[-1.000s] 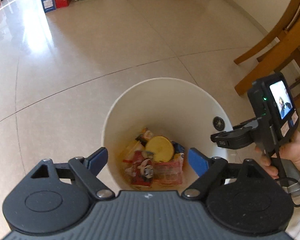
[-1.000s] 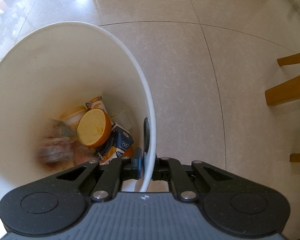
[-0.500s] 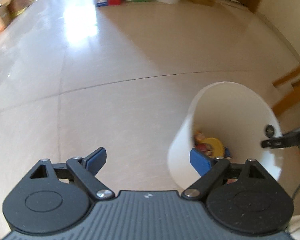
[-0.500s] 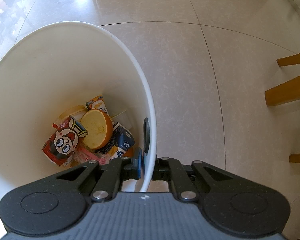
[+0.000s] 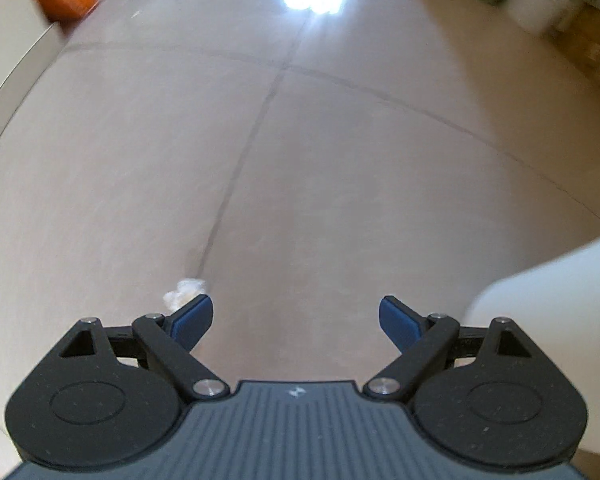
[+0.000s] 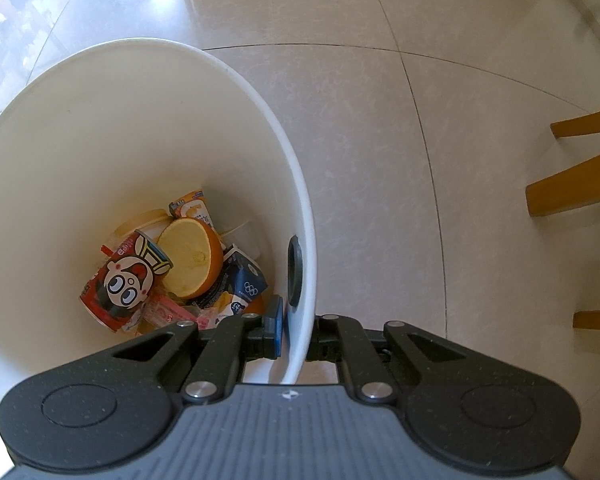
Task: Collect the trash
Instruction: 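Move the left tool to the white tissue and grasp it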
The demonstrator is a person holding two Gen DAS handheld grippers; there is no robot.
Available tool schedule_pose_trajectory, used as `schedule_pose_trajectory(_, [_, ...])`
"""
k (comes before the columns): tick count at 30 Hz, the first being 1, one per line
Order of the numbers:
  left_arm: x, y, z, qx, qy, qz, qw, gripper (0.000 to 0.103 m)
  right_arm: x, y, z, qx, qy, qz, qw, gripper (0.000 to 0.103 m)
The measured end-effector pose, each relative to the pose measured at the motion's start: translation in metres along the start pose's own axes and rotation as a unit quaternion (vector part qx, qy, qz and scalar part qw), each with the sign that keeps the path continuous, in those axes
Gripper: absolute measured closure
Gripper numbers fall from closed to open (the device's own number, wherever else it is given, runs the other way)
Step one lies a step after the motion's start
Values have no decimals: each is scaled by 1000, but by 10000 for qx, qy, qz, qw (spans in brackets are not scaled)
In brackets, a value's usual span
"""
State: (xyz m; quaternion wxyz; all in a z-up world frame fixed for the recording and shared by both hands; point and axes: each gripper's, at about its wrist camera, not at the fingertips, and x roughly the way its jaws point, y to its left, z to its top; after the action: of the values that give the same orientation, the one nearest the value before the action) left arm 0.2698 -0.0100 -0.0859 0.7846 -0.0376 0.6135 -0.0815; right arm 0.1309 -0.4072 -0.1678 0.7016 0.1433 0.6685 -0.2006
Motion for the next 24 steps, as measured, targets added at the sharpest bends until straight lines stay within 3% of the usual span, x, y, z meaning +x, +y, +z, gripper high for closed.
schedule_pose_trajectory(5, [44,34,-3,-720,275,160,9969,19,0,1,-2,-41,-17,-10,10000,93])
schedule_pose_trajectory(14, [107,86,-11,-1764,360,370,9830,26,-1,4,-2,-124,-42,-64,9999,92])
schedule_pose_trajectory(24, [160,100,-21,-2065,431,759,9745,30,1,8,-3,-160,-43,-136,9998,91])
